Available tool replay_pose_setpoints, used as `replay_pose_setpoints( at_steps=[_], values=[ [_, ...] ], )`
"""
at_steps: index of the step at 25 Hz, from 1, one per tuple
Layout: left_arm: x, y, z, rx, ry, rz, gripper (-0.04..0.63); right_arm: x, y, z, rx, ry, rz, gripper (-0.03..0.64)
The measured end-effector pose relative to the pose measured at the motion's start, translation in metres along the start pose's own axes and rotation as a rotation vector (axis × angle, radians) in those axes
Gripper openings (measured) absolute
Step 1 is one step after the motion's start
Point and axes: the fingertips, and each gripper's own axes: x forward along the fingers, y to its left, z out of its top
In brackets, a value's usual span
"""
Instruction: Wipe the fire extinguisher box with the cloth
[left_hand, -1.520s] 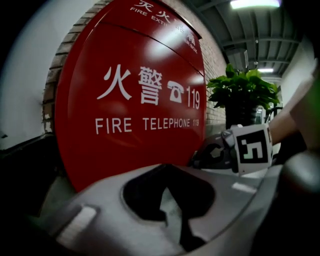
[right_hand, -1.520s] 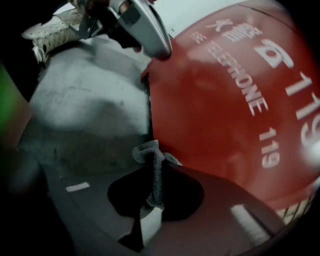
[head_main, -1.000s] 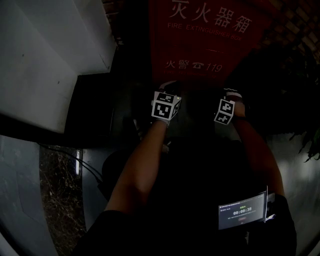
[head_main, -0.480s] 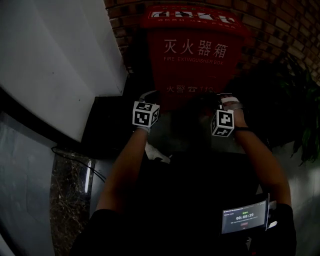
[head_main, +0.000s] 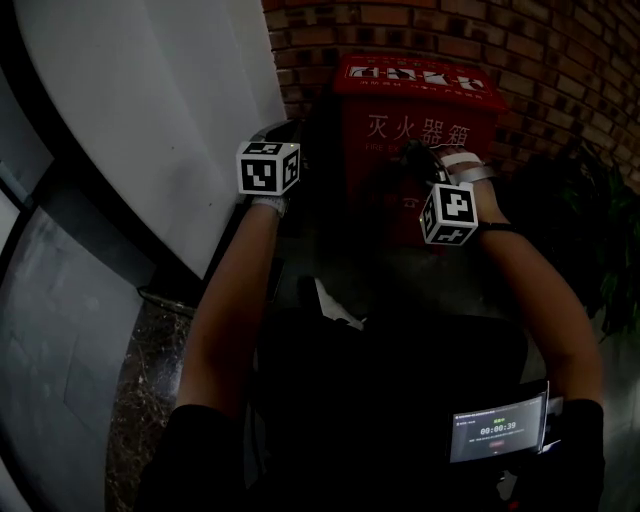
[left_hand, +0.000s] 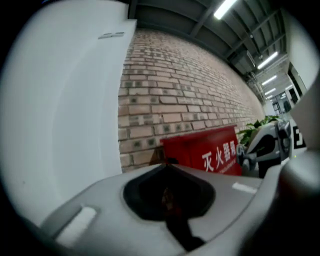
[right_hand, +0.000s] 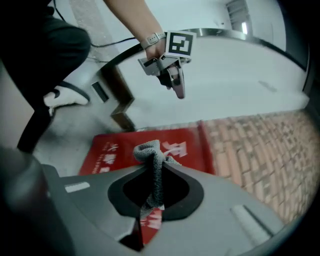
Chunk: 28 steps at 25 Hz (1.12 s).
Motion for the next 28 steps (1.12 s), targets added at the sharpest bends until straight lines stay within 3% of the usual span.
replay_pose_setpoints(
  at_steps=[4, 8, 14, 21, 24, 28],
  values=[
    [0.006, -0.018, 0.089, 0.007, -0.069, -0.03, 0.003, -0.004, -0.088, 0.019, -0.036, -0.009, -0.086, 0.029],
    [0.028, -0.058, 0.126, 0.039, -0.084, -0.091, 0.003, 0.009, -0.158, 0.016, -0.038, 0.011, -0.126, 0.029],
    [0.064, -0.092, 0.105, 0.062, -0.035, -0.115, 0.003, 0.062, -0.209, -0.002, -0.074, 0.037, -0.069, 0.029],
    [0.09, -0.057, 0.092, -0.02, -0.024, -0.053, 0.003, 0.137, -0.22, -0.007, -0.056, 0.013, 0.065, 0.029],
    [0.092, -0.051, 0.086, -0.083, -0.019, -0.075, 0.003, 0.162, -0.217, 0.006, -0.071, -0.014, 0.101, 0.029],
    [0.097, -0.052, 0.088, -0.075, -0.026, -0.108, 0.003, 0.188, -0.218, 0.016, -0.086, -0.023, 0.122, 0.029]
  ],
)
